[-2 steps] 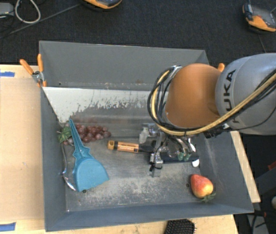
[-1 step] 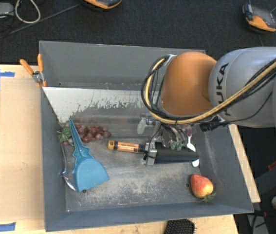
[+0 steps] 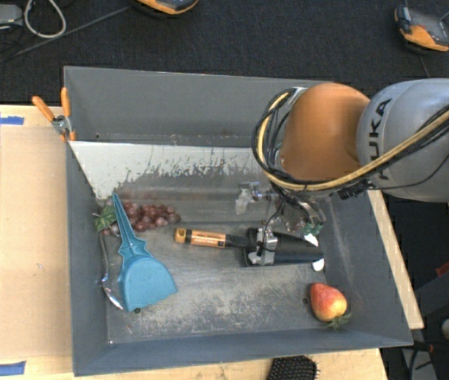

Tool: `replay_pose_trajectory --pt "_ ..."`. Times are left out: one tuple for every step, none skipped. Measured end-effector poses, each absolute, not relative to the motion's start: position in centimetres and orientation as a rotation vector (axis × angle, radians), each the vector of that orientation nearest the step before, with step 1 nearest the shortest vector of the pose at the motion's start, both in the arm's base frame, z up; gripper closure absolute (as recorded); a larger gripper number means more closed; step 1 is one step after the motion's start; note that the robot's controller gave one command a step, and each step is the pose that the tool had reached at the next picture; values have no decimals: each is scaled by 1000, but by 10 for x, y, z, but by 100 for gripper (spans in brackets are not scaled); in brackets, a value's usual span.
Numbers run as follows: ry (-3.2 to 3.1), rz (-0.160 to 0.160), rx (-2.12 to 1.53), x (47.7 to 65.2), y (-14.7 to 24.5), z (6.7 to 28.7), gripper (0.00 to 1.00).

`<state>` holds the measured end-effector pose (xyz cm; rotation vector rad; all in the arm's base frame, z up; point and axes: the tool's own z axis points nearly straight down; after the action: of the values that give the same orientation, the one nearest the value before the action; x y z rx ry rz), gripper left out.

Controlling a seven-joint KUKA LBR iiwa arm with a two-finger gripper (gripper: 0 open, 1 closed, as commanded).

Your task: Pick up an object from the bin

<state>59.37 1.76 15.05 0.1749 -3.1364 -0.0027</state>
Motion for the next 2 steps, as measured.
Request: replay_pose_trajectory --pt "-3138 -2 110 598 -21 142 0" --pt "-3139 -2 123 606 -25 128 0"
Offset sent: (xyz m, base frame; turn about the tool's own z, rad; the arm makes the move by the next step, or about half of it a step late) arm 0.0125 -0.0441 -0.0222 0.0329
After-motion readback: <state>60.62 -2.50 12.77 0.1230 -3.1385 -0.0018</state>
